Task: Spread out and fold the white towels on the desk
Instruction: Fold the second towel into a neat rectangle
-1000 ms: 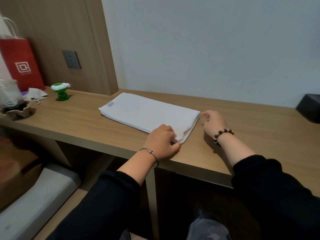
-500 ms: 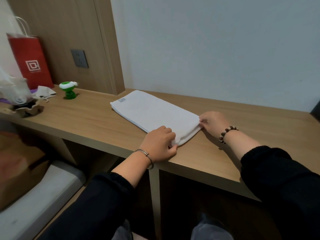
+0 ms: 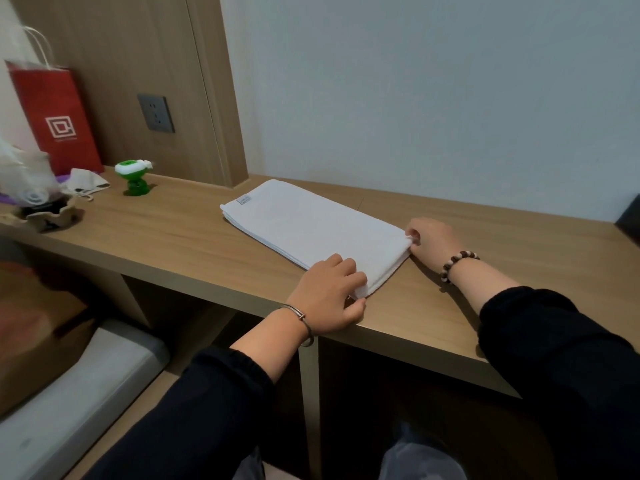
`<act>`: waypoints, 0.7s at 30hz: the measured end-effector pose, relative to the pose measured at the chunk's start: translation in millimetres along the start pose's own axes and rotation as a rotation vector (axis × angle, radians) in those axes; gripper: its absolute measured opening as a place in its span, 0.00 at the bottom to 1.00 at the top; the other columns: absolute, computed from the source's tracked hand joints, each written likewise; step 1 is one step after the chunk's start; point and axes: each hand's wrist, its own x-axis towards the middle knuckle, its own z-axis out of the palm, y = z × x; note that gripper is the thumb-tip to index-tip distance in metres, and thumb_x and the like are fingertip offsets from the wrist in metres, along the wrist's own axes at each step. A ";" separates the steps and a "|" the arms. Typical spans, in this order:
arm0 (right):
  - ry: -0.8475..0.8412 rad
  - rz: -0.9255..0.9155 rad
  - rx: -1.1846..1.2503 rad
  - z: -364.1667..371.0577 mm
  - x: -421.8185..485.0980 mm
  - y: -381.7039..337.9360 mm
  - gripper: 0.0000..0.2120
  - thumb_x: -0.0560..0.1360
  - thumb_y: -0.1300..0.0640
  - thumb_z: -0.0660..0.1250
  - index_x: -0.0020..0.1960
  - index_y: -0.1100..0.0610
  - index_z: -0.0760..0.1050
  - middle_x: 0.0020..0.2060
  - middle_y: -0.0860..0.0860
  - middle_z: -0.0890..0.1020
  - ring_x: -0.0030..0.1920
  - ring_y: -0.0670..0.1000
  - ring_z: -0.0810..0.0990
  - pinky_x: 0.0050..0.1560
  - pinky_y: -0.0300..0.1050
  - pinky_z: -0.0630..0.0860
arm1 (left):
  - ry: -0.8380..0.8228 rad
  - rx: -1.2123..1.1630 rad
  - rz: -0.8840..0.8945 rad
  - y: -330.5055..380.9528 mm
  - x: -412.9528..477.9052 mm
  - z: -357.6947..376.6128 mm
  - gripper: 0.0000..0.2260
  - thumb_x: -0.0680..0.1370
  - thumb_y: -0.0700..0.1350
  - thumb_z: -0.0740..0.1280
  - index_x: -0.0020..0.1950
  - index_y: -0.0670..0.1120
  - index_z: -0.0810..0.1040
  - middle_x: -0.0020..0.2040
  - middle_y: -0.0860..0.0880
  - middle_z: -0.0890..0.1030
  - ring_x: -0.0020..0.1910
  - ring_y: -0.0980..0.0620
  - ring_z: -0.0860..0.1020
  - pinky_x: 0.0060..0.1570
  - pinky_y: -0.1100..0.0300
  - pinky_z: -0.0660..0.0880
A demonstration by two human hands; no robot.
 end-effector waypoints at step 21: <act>-0.285 0.539 0.270 -12.5 28.1 3.1 0.23 0.77 0.42 0.59 0.38 0.62 0.74 0.32 0.55 0.76 0.32 0.53 0.72 0.31 0.42 0.64 | -0.215 -0.096 0.019 -4.4 1.2 10.5 0.19 0.77 0.60 0.59 0.63 0.51 0.71 0.75 0.52 0.61 0.75 0.53 0.56 0.71 0.52 0.52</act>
